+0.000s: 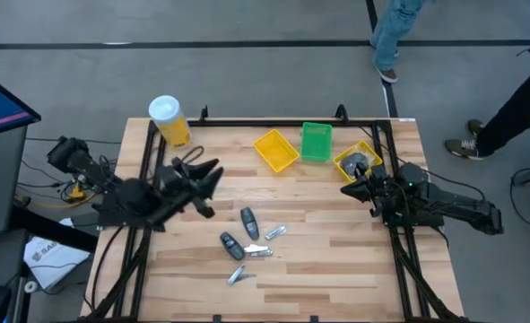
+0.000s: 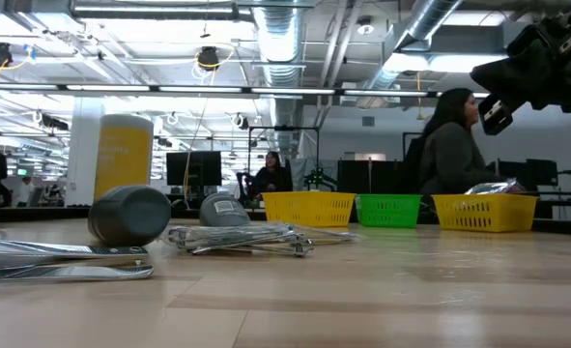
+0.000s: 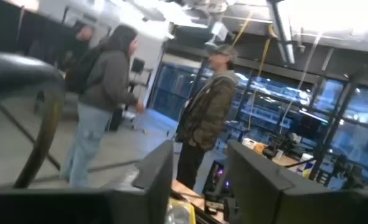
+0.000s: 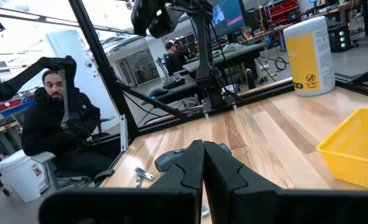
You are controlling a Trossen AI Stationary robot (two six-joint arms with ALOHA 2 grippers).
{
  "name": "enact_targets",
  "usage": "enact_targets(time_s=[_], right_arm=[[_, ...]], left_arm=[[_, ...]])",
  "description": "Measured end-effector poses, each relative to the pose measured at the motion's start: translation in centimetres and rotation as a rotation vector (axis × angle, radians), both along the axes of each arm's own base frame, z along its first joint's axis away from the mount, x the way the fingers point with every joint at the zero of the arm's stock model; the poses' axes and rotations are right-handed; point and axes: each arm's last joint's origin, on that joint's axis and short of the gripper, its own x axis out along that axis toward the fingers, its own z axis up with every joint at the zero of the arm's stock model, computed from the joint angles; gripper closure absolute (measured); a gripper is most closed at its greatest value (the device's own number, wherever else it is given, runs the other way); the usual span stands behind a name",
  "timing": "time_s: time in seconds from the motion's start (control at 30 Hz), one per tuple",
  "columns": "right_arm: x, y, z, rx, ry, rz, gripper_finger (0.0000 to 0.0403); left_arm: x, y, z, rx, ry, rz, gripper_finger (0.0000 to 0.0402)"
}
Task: Pick & Place Travel size toiletries
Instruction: Put the black deodorant into the left yellow basket
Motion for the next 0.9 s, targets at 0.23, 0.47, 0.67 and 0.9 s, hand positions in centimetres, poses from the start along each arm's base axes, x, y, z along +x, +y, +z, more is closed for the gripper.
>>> enact_targets(time_s=[0.23,0.47,0.67,0.9], right_arm=[[0.0,0.0,0.0,0.000,0.000,0.000,0.0403],[0.0,0.0,0.0,0.000,0.000,0.000,0.0403],[0.0,0.0,0.0,0.000,0.000,0.000,0.0403],[0.0,0.0,0.0,0.000,0.000,0.000,0.0403]], left_arm=[[2.2,-1.2,0.0,-0.090,-0.022,-0.025,0.0232],[3.9,-0.2,4.9,-0.041,0.118,-0.132,0.0238],[6.2,2.5,4.9,-0.309,0.286,-0.387,0.0238],[10.6,4.4,-0.5,-0.419,0.587,-0.505,0.0238]])
